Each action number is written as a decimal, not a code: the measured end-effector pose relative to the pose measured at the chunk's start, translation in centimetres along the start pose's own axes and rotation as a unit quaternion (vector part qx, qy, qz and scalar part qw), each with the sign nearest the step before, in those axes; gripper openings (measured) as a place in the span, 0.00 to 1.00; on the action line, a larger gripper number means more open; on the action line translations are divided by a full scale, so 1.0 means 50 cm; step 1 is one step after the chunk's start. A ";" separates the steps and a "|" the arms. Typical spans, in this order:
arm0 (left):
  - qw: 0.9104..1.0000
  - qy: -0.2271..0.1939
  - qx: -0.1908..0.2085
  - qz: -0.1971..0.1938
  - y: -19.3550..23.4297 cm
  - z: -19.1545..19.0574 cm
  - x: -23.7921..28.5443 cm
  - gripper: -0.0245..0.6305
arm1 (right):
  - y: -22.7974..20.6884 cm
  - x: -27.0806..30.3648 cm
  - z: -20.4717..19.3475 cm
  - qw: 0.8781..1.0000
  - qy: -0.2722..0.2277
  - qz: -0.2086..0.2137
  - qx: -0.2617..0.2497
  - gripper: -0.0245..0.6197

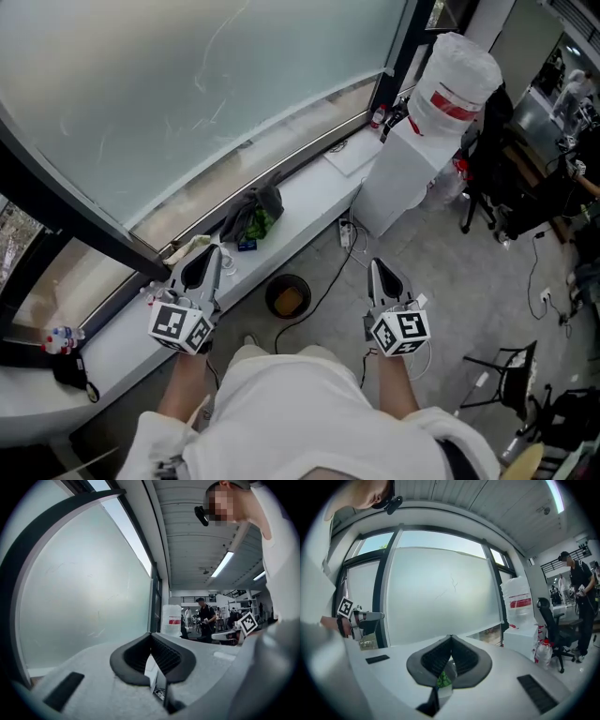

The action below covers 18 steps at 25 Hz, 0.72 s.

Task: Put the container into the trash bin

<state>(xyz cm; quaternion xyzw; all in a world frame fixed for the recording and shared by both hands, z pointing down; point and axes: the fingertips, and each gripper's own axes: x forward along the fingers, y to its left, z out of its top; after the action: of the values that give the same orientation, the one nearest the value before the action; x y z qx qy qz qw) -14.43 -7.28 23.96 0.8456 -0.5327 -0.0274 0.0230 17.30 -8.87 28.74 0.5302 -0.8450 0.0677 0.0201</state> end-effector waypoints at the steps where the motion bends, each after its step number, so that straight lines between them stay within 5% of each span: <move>1: 1.000 -0.005 0.000 0.006 0.001 0.003 -0.009 0.06 | -0.008 -0.011 0.005 1.000 -0.002 -0.006 -0.002 0.04; 8: 1.000 -0.006 -0.009 0.016 -0.013 0.002 -0.057 0.06 | -0.049 -0.052 0.035 0.999 -0.012 -0.032 -0.011 0.04; 18: 0.999 -0.023 -0.001 -0.030 -0.054 0.022 -0.015 0.06 | -0.035 -0.047 0.053 0.999 -0.031 -0.040 -0.017 0.04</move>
<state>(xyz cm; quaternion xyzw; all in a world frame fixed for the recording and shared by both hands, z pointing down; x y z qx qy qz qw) -12.40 -5.44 22.68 0.8604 -0.5072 -0.0479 0.0108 20.00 -7.90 26.02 0.5652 -0.8241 0.0365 0.0056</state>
